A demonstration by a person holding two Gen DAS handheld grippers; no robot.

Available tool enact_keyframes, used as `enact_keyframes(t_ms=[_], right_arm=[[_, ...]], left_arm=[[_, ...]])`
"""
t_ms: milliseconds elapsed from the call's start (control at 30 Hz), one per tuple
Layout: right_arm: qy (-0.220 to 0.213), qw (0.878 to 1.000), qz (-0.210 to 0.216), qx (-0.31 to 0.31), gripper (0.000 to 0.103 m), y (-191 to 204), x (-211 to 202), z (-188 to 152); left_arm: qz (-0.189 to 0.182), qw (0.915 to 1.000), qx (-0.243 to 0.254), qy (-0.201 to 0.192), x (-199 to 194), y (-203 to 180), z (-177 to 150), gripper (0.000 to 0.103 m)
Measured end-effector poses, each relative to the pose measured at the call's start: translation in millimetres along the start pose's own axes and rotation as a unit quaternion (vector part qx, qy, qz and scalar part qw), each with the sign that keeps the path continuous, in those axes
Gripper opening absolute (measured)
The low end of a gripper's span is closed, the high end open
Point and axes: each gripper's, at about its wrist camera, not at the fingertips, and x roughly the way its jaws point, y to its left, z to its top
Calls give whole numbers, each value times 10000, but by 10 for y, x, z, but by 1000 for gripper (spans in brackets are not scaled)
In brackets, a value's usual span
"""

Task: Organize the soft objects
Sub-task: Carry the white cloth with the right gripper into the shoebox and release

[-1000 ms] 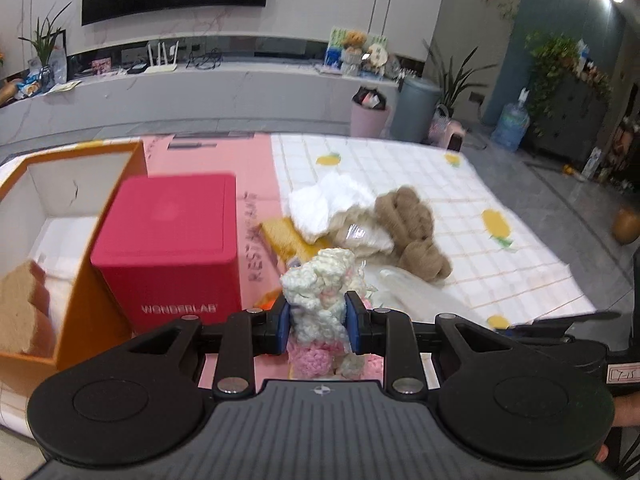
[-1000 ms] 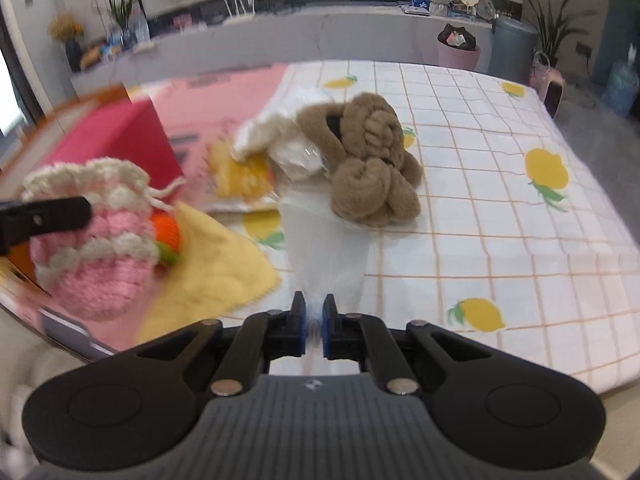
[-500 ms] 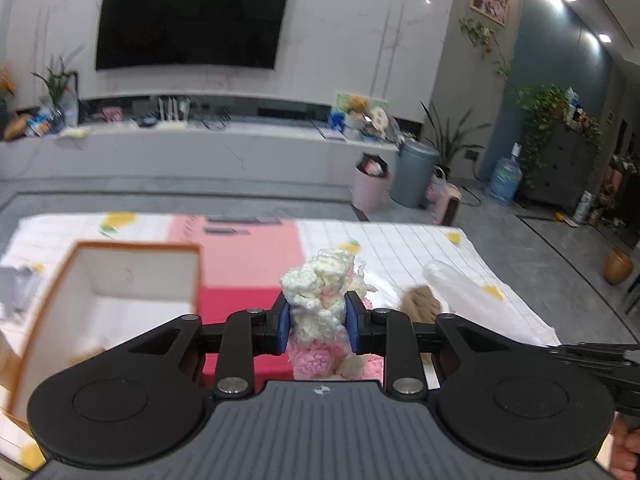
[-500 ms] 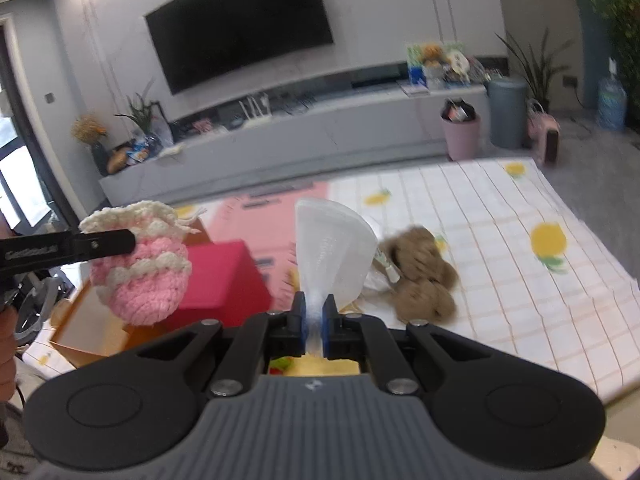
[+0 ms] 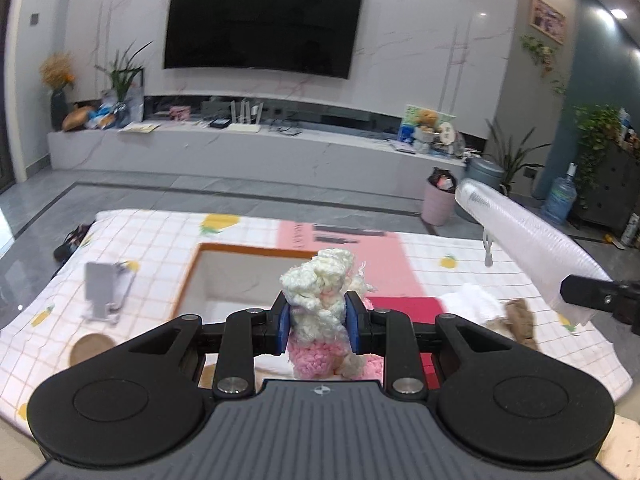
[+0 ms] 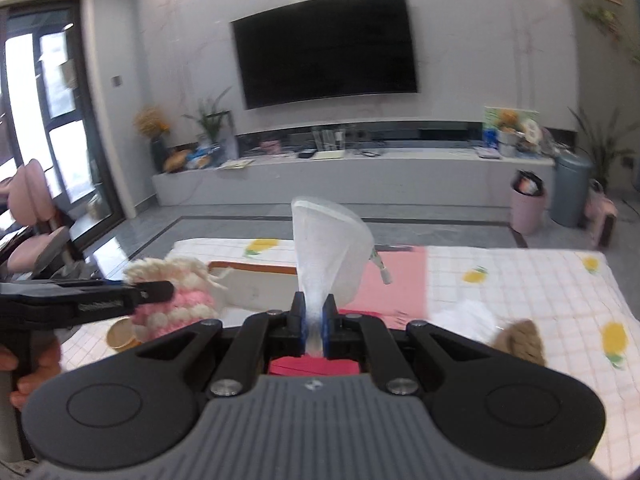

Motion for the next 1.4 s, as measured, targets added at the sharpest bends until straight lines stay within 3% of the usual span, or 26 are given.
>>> enact_keyframes(t_ms=[300, 500, 667, 800, 900, 1000, 1033, 1100, 1133, 1267, 1400], right_arm=[[452, 9969, 417, -491, 4, 691, 737, -72], [839, 9924, 677, -588, 4, 960, 1227, -244], [1384, 9839, 488, -1023, 5, 1154, 1715, -493], [1856, 9671, 20, -1737, 5, 1253, 2043, -716], [2285, 9457, -273, -2296, 5, 1322, 2231, -860], [2678, 9287, -331, -2545, 6, 1370, 2331, -935], [2759, 9276, -315, -2500, 11, 1386, 2345, -932], [2894, 9323, -286, -2151, 34, 1346, 2354, -866], [2956, 9356, -230, -1918, 53, 1309, 2355, -813], [2907, 9435, 140, -1584, 54, 1268, 2288, -637], [2421, 9544, 109, -1741, 49, 1316, 2274, -529]], left_arm=[[45, 9999, -78, 65, 296, 583, -15, 31], [-63, 9988, -435, 221, 569, 995, -76, 31], [39, 9985, -532, 133, 549, 1120, -78, 31], [-29, 9981, -587, 198, 570, 1154, -69, 31], [-3, 9980, -582, 227, 593, 1162, -71, 31], [-171, 9976, -620, 249, 573, 1171, -76, 31], [-274, 9971, -654, 273, 565, 1176, -75, 31], [-366, 9961, -750, 287, 558, 1181, -70, 31], [-341, 9957, -822, 272, 549, 1186, -67, 31], [-237, 9964, -788, 207, 497, 1183, -52, 31], [-156, 9955, -913, 184, 469, 1243, -26, 31]])
